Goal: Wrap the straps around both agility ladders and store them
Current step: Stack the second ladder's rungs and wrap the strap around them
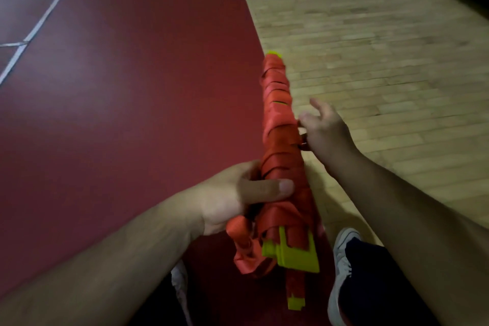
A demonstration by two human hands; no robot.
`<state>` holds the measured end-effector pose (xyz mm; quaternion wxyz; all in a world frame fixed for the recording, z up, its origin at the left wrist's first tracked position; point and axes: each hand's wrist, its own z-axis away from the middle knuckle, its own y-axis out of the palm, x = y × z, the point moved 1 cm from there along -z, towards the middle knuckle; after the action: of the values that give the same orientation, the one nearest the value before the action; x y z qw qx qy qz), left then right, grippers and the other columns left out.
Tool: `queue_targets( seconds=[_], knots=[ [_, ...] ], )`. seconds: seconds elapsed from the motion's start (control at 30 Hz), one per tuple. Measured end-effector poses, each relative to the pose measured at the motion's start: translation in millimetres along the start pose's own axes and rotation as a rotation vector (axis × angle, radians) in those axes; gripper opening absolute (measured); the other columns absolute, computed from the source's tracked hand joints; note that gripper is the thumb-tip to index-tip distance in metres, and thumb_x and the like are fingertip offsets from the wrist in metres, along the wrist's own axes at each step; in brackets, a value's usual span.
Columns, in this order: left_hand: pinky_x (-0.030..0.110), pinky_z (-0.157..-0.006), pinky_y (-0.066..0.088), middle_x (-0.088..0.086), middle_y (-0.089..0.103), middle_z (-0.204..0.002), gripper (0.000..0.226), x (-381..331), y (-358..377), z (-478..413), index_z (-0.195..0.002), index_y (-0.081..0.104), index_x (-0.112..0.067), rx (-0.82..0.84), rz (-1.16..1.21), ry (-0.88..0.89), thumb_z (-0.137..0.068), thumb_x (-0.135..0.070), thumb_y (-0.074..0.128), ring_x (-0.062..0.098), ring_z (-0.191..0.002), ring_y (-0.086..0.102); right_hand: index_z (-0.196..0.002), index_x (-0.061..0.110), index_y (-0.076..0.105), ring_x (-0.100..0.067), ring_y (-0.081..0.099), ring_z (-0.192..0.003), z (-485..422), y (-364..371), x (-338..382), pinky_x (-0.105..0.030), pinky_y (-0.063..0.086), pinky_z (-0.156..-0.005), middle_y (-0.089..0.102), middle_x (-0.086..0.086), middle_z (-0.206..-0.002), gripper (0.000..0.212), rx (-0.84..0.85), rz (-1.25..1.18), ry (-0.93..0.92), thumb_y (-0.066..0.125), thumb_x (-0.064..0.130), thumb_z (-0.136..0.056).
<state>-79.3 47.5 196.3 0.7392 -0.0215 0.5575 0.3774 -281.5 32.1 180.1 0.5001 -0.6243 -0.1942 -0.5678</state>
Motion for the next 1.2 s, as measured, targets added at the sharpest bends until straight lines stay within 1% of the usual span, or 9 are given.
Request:
queue_targets(
  seconds=[0.1, 0.27, 0.4, 0.47, 0.6, 0.73, 0.9, 1.0, 1.2],
  knots=[
    [0.047, -0.081, 0.045, 0.023, 0.062, -0.095, 0.041, -10, -15, 1, -0.098, 0.069, -0.018, -0.033, -0.131, -0.004, -0.068, -0.040, 0.086, 0.037, -0.084, 0.056, -0.153, 0.049, 0.025, -0.015, 0.053, -0.117, 0, -6, -7, -0.030, 0.046, -0.102, 0.046, 0.001, -0.138, 0.092, 0.124, 0.363, -0.348, 0.071, 0.013, -0.082],
    [0.031, -0.070, 0.057, 0.008, 0.069, -0.088, 0.045, -28, -40, 18, -0.099, 0.069, -0.017, 0.188, -0.174, -0.010, -0.066, -0.040, 0.089, 0.019, -0.077, 0.067, -0.152, 0.042, 0.032, -0.037, 0.044, -0.128, 3, 1, -11, -0.046, 0.041, -0.106, 0.038, -0.015, -0.150, 0.111, 0.093, 0.721, -0.661, 0.093, 0.030, -0.060],
    [0.031, -0.072, 0.057, 0.013, 0.066, -0.092, 0.077, -28, -39, 25, -0.108, 0.056, 0.007, 0.246, -0.221, -0.050, -0.064, -0.048, 0.089, 0.022, -0.079, 0.065, -0.120, 0.019, 0.068, -0.036, 0.055, -0.120, 9, 6, -4, -0.043, 0.043, -0.102, 0.056, -0.017, -0.133, 0.042, -0.155, 0.588, -0.866, 0.068, 0.022, -0.078],
    [0.030, -0.067, 0.055, 0.018, 0.065, -0.087, 0.093, -24, -54, 23, -0.101, 0.063, 0.009, 0.102, -0.234, -0.063, -0.051, -0.067, 0.087, 0.018, -0.069, 0.064, -0.105, 0.010, 0.070, -0.032, 0.060, -0.113, 10, 2, 1, -0.035, 0.041, -0.105, 0.066, -0.012, -0.116, 0.030, -0.084, 0.498, -0.897, 0.059, 0.021, -0.079],
    [0.027, -0.052, 0.048, 0.013, 0.054, -0.077, 0.099, -24, -69, 20, -0.120, 0.053, 0.012, -0.004, 0.027, -0.102, -0.064, -0.066, 0.080, 0.003, -0.036, 0.046, -0.102, 0.014, 0.068, -0.025, 0.064, -0.088, 16, 1, -4, -0.035, 0.050, -0.078, 0.070, -0.004, -0.095, 0.036, 0.104, 0.447, -0.784, 0.068, 0.034, -0.072],
    [0.020, -0.051, 0.044, -0.002, 0.045, -0.061, 0.055, -34, -51, 11, -0.085, 0.064, -0.012, -0.136, 0.115, 0.176, -0.086, -0.065, 0.053, 0.000, -0.036, 0.032, -0.078, 0.032, 0.059, -0.010, 0.057, -0.060, 24, 13, -17, -0.037, 0.049, -0.057, 0.063, 0.007, -0.066, 0.019, 0.197, 0.271, -0.435, 0.071, 0.032, -0.063],
    [0.026, -0.069, 0.044, -0.001, 0.060, -0.076, 0.024, -42, -68, 11, -0.081, 0.064, -0.022, -0.431, -0.268, 0.410, -0.093, -0.038, 0.051, 0.013, -0.070, 0.053, -0.082, 0.017, 0.068, -0.027, 0.066, -0.073, 29, 22, -17, -0.041, 0.053, -0.067, 0.070, -0.005, -0.075, 0.017, 0.267, 0.222, -0.261, 0.081, 0.020, -0.070],
    [0.030, -0.064, 0.041, 0.008, 0.050, -0.079, 0.031, -49, -65, 13, -0.084, 0.057, -0.016, -0.578, -0.510, 0.425, -0.102, -0.038, 0.044, 0.020, -0.070, 0.042, -0.082, 0.017, 0.069, -0.024, 0.065, -0.074, 35, 27, -8, -0.034, 0.049, -0.065, 0.070, -0.004, -0.075, 0.016, 0.281, 0.200, -0.300, 0.080, 0.016, -0.071],
    [0.032, -0.043, 0.045, -0.005, 0.051, -0.066, 0.030, -57, -52, 14, -0.092, 0.048, -0.015, -0.687, -0.511, 0.567, -0.102, -0.044, 0.045, 0.018, -0.054, 0.048, -0.065, 0.026, 0.059, -0.001, 0.053, -0.053, 31, 27, 4, -0.016, 0.040, -0.051, 0.061, 0.015, -0.057, 0.023, 0.194, 0.153, -0.225, 0.080, 0.016, -0.071]
  ],
)
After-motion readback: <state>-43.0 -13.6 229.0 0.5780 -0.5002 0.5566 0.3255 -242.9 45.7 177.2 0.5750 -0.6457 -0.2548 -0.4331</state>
